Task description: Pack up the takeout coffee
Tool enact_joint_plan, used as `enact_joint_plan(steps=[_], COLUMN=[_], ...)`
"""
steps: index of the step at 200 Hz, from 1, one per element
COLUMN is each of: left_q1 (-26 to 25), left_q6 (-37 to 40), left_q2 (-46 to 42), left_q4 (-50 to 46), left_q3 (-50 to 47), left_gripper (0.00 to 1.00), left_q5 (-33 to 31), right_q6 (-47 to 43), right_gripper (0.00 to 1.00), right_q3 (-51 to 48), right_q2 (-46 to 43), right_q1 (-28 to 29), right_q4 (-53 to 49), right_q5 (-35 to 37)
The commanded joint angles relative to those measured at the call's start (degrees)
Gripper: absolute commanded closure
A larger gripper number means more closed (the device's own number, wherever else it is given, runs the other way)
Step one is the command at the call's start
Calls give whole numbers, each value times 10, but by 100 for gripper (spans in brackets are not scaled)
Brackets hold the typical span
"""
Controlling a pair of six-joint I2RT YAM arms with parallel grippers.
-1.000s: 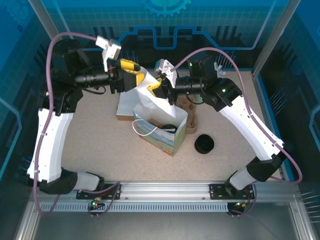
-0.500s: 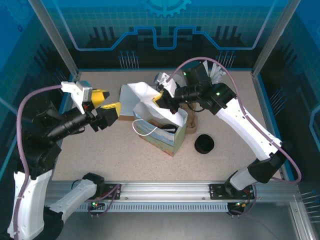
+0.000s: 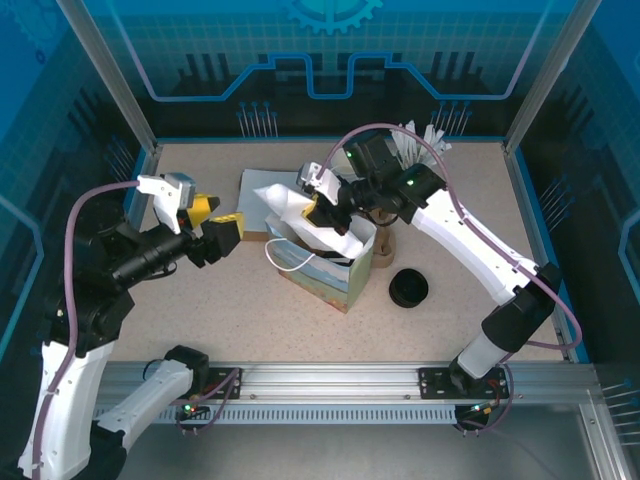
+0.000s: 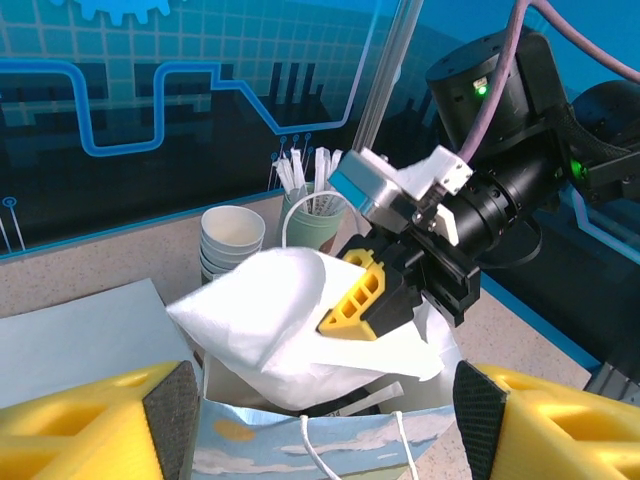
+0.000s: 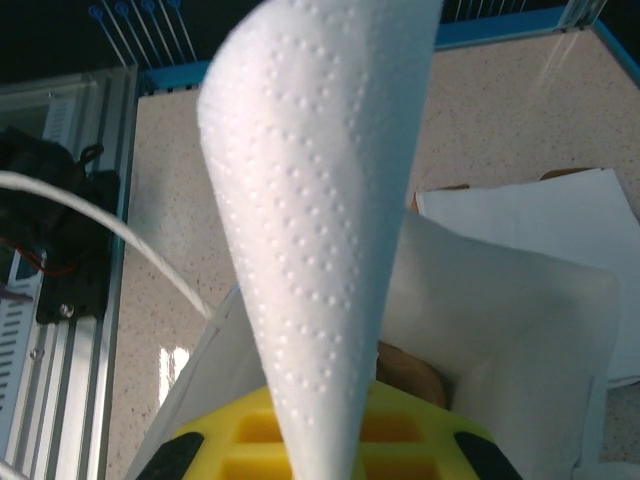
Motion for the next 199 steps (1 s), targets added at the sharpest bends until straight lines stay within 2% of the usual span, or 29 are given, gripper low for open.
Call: enact_joint_plan(steps=[1,100,162,180,199], left_q1=[-2,-2,-2,-2,-2], left_q6=[-4,-9,-8,-8,-8], left_q2=[-5,3,11,12,12], left_q4=[0,9,10,10,10], left_q3=[-7,-10,-9,-9,-10], left_gripper=[28,29,28,28,28], left_q5=[-12,-12,-9,-9,-9], right_q6=[-56,-115,-115,-111,-108], right_gripper=[100,100,99,91,76], right_q3=[-20,-30,-11,0,7], right_q2=[-1,43,81,78,68], right_q1=[5,20,34,35,35], right_q4=[-33,-91,-114,-114,-112], right_q5=[20,113,151,145,134])
